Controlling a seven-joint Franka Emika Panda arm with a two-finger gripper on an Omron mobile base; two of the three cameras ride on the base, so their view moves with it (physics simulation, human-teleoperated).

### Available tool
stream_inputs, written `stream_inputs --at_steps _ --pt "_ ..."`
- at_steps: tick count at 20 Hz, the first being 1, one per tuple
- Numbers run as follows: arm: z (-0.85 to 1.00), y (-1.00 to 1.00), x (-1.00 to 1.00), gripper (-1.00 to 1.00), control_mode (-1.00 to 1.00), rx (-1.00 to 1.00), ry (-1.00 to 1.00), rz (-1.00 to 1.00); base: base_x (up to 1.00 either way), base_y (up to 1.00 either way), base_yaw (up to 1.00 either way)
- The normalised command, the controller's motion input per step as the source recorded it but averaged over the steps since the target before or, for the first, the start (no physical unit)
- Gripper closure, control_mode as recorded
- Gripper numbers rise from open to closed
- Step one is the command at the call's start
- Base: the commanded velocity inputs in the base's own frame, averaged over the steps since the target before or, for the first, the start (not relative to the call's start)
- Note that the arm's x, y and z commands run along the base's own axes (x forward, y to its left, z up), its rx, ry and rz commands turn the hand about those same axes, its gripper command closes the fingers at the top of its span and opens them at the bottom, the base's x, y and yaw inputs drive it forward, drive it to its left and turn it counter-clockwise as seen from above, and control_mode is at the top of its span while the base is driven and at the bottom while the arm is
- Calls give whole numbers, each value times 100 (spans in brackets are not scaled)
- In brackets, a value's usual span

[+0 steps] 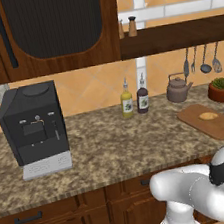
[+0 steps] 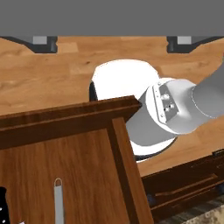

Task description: Place the appropriate cutting tool for cutting the potato skin on the cutting board.

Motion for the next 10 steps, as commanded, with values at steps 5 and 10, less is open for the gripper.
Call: stream_inputs --at_steps 5,10 --pt "-37 -71 -3 -100 -100 10 0 0 0 0 0" --pt "-44 -8 2 -100 -100 0 -1 7 0 0 0"
